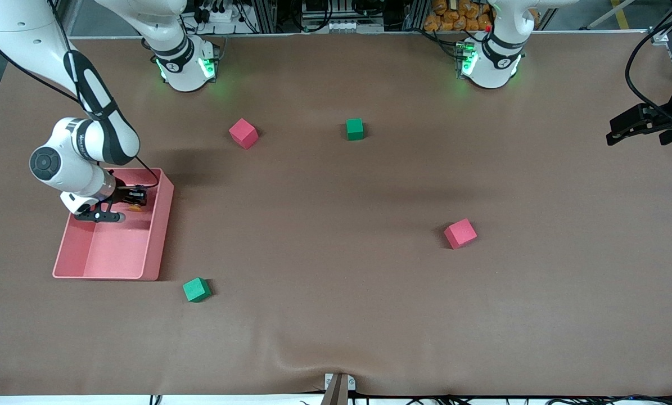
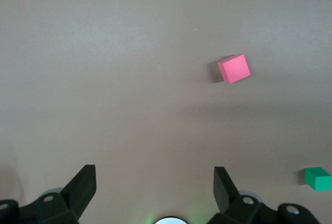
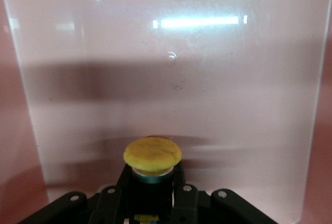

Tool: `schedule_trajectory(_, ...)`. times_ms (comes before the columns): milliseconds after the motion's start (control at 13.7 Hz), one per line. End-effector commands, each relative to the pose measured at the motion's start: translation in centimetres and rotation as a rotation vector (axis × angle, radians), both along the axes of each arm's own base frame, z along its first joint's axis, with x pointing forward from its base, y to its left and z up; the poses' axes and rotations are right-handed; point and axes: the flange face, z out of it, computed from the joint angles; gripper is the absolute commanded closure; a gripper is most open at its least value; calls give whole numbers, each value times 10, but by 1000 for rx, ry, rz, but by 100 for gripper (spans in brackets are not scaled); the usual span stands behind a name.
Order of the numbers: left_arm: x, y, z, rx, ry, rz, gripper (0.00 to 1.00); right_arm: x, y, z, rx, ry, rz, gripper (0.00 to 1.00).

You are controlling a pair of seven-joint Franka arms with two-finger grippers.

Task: Place and upright button with both arms
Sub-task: 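Lift the button with the right gripper and carry it to mid-table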

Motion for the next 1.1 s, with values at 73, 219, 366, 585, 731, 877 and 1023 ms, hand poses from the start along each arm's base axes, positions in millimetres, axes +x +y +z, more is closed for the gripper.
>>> schedule_trajectory(73, 1, 0, 4, -13, -2, -16, 0, 29, -1, 82, 0, 30, 14, 100)
schedule_trajectory(219, 1, 1, 4, -11, -2, -16, 0, 47, 5, 123, 0, 47, 30, 100)
schedule_trajectory(366, 1, 0, 4, -13, -2, -16, 0, 63, 25, 157, -1, 62, 64, 100)
schedule_trajectory(585, 1, 1, 4, -13, -2, -16, 0, 82, 86, 205, -3, 62, 161, 100)
schedule_trajectory(731, 1, 0, 4, -13, -2, -16, 0, 91, 152, 223, -9, 30, 264, 100)
schedule_trajectory(877, 1, 1, 4, -11, -2, -15, 0, 96, 210, 237, -10, -14, 354, 100)
schedule_trajectory(1023, 1, 2, 4, -13, -2, -15, 0, 95, 253, 229, -13, -16, 351, 100)
